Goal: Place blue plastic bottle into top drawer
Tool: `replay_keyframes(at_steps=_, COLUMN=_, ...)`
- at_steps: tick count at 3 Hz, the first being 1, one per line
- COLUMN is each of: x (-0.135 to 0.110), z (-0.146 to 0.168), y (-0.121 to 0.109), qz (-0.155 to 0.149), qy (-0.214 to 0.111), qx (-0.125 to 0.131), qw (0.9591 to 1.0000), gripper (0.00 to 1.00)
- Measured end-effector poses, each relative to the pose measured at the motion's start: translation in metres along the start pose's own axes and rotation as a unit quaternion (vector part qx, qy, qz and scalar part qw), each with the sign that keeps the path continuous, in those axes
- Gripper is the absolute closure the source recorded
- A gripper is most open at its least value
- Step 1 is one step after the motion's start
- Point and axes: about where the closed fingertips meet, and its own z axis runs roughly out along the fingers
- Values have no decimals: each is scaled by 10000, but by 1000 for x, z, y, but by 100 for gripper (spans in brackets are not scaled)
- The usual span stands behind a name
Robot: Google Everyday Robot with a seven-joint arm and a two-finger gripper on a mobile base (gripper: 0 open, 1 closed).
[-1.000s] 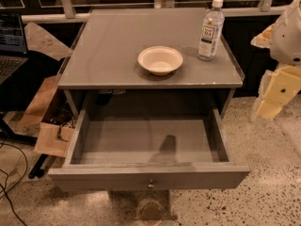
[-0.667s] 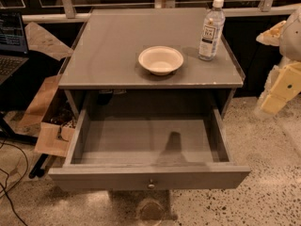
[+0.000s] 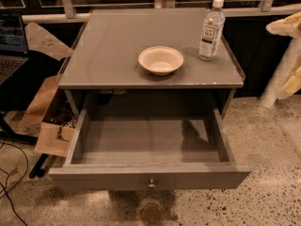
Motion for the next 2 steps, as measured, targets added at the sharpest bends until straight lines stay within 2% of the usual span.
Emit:
replay_keyframes(at_steps=1, x=8, z=-1, y=-27, qz=-110, qy=-324, qx=41, qw=9994, gripper=0)
replay_keyframes(at_steps=2, x=18, z=3, y=-51, qz=81, qy=-462, qx=263, qw=9986, gripper=0)
